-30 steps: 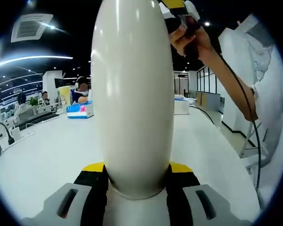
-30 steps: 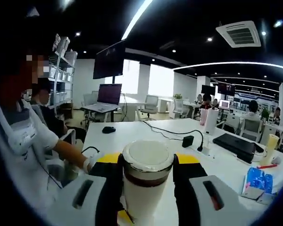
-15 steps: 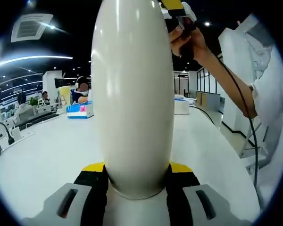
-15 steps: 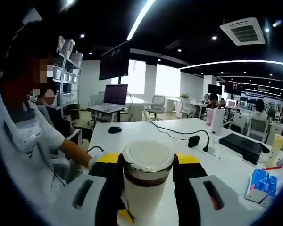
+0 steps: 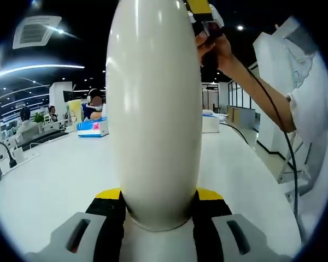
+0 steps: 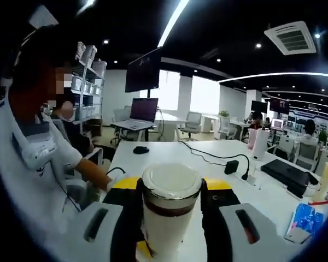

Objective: Grasp the water cup twist off the cup lid place the cup lid on the table

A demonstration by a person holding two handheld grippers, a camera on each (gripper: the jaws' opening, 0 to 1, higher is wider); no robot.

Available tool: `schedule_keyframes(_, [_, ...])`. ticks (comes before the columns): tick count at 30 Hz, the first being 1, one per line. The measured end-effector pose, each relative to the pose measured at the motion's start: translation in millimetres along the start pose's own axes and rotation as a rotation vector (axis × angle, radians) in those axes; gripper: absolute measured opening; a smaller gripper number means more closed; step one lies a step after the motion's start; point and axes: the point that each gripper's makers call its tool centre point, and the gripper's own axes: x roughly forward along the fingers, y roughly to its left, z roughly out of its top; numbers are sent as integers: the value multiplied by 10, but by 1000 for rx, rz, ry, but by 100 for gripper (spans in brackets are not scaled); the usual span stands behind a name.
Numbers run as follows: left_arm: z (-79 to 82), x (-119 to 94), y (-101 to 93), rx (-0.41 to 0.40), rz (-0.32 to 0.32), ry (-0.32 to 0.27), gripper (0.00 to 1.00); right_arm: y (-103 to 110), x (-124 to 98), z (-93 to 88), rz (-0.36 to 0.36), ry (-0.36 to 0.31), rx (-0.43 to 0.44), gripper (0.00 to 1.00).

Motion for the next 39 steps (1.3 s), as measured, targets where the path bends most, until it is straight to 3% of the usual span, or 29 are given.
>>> schedule_keyframes(14, [-2,0,5,0,0,0,50,17,10,-13,19,-10,37,45])
schedule_keyframes(20, [-3,-1,9,0,0,0,50,33,26,-30,-8,-1,-3,46])
schedule_keyframes(27, [-3,-1,14,1,0,-1,50,27,19,-50,-50,21,-9,54])
schedule_keyframes(35, [-2,-5,17,1,-1,-1,50,-170,-126,25,-300,-7,61,67])
schedule_keyframes(39, [-2,-6,16,2,0,0,50,-129,-164,-16,-388,39,34,71])
